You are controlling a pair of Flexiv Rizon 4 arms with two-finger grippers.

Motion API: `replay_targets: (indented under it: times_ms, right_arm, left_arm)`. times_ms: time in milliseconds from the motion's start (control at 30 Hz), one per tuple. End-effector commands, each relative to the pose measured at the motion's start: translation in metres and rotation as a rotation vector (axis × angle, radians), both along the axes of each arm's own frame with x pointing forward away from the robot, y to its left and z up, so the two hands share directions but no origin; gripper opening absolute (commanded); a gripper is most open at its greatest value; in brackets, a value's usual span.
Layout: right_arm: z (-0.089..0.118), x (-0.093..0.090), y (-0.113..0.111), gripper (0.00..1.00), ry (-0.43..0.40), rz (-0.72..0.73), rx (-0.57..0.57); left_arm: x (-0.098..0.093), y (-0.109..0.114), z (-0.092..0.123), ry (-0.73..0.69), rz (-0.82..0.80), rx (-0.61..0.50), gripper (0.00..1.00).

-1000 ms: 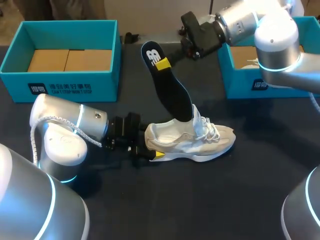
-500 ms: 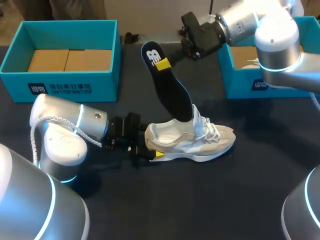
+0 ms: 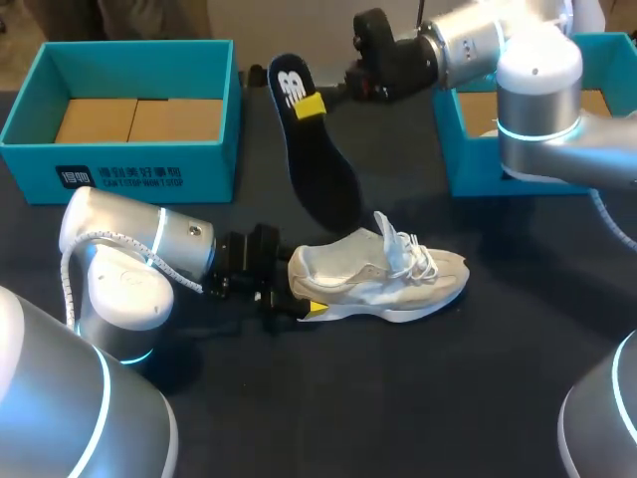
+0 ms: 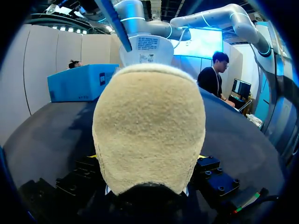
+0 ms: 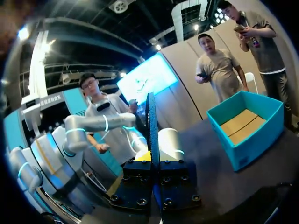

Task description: Take the shoe out of the shoebox, open the shoe tongue, remove and reinsert the insole, then place the shoe into the shoebox

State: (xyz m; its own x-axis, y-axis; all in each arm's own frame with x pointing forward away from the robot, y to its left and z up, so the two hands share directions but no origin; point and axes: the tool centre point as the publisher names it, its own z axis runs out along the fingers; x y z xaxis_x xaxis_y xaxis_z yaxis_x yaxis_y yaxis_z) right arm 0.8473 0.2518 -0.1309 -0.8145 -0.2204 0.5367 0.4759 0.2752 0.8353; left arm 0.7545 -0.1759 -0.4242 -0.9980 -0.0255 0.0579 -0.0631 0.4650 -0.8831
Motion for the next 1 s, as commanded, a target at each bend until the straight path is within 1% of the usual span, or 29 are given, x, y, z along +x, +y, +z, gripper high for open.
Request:
replay_targets:
  times_ms: [33,67,133,233,300,400,533,600,800,867,1000]
  right_arm:
    - [0.012,-0.007,0.001,0.0,0.04,-0.013,0.052]
    - [0.017,-0.008,0.0,0.0,0.044,-0.013,0.048]
    - [0.028,-0.01,-0.001,0.0,0.081,0.0,0.074]
    - [0.043,-0.014,-0.003,0.0,0.124,0.023,0.083]
    - [0.053,-0.017,-0.007,0.0,0.139,0.026,0.095]
    - [0.067,-0.02,-0.015,0.0,0.138,0.015,0.095]
    - [0.085,-0.027,-0.027,0.0,0.135,-0.018,0.058]
    - [0.093,-0.031,-0.031,0.0,0.139,-0.029,0.059]
    - [0.11,-0.046,-0.04,0.0,0.143,-0.066,0.033]
    - [0.115,-0.051,-0.042,0.0,0.129,-0.091,0.036]
    - [0.123,-0.067,-0.045,0.0,0.139,-0.124,0.022]
  left_arm:
    - [-0.001,-0.001,-0.003,0.001,-0.001,0.003,0.0]
    - [-0.001,-0.001,-0.003,0.001,-0.001,0.003,0.0]
    - [-0.001,-0.001,-0.003,0.001,-0.001,0.003,0.0]
    - [-0.001,-0.001,-0.003,0.001,-0.001,0.003,0.0]
    - [-0.001,-0.001,-0.003,0.001,-0.001,0.003,0.0]
    - [-0.001,-0.001,-0.003,0.001,-0.001,0.003,0.0]
    - [-0.001,-0.001,-0.003,0.001,-0.001,0.003,0.0]
    - [-0.001,-0.001,-0.003,0.001,-0.001,0.003,0.0]
    - [-0.001,-0.001,-0.003,0.001,-0.001,0.003,0.0]
    - [-0.001,-0.001,-0.003,0.001,-0.001,0.003,0.0]
    - [-0.001,-0.001,-0.003,0.001,-0.001,0.003,0.0]
